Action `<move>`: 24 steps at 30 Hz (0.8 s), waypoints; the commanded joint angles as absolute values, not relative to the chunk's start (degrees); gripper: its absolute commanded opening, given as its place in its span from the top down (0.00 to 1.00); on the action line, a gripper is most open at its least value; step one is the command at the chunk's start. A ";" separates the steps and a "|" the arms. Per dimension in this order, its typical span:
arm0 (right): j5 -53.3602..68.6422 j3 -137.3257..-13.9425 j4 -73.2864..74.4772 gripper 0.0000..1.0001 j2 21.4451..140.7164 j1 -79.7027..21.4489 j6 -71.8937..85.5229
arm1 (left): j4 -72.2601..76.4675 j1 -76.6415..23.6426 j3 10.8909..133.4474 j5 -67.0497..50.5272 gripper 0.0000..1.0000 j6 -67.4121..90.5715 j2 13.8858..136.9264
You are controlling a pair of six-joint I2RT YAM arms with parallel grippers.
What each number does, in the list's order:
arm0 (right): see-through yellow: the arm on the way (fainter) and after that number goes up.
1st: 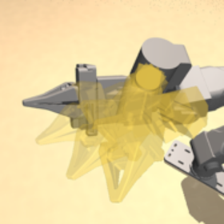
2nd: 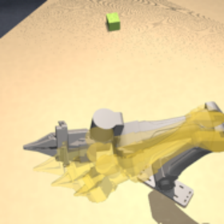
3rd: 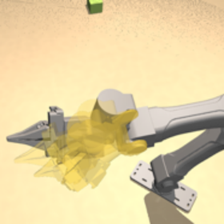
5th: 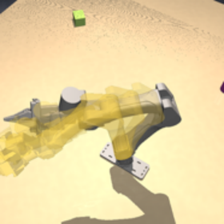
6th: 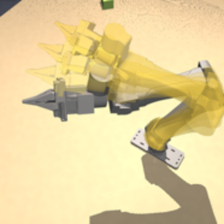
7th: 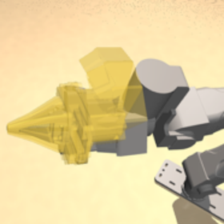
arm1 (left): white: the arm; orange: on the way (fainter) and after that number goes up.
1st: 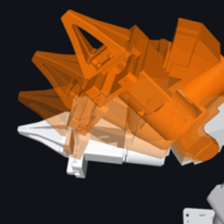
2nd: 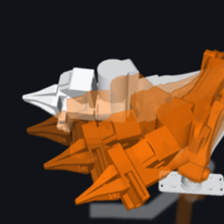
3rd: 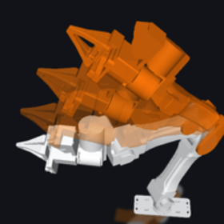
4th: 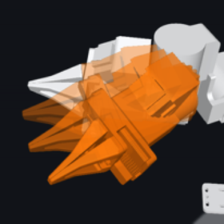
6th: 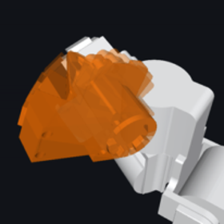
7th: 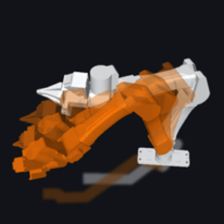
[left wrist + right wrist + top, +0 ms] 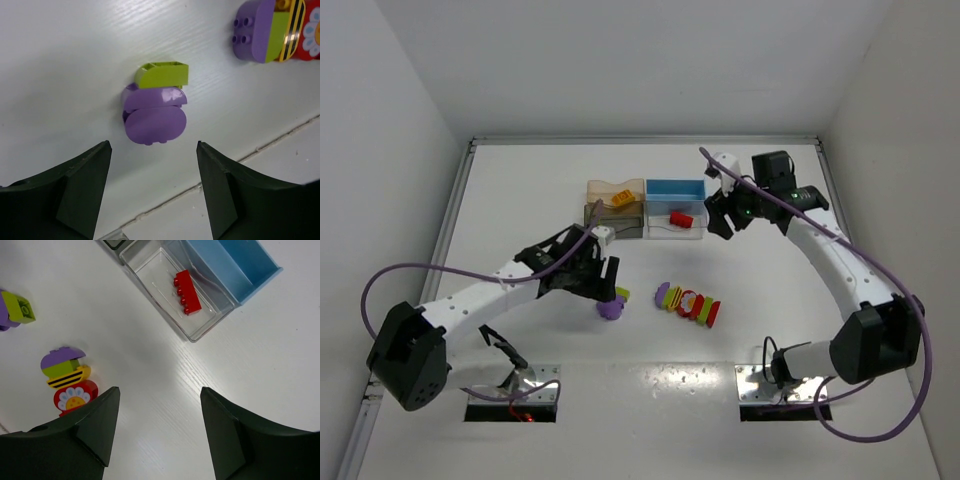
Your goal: Sort the legos into containers by color
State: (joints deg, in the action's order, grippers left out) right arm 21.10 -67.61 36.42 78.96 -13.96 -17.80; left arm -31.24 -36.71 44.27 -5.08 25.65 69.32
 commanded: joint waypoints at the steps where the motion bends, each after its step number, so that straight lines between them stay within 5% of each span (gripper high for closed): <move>1: 21.53 -67.07 35.86 0.34 76.20 -13.18 -17.05 | -31.73 -39.19 43.42 -5.27 0.25 28.92 68.81; 12: 22.06 -64.43 36.39 0.34 73.65 -11.51 -17.58 | -29.88 -41.74 43.76 -2.02 0.15 29.62 77.51; 24: 23.12 -63.81 36.39 0.34 73.13 -9.93 -17.58 | -27.60 -46.40 48.95 0.78 0.15 29.10 85.43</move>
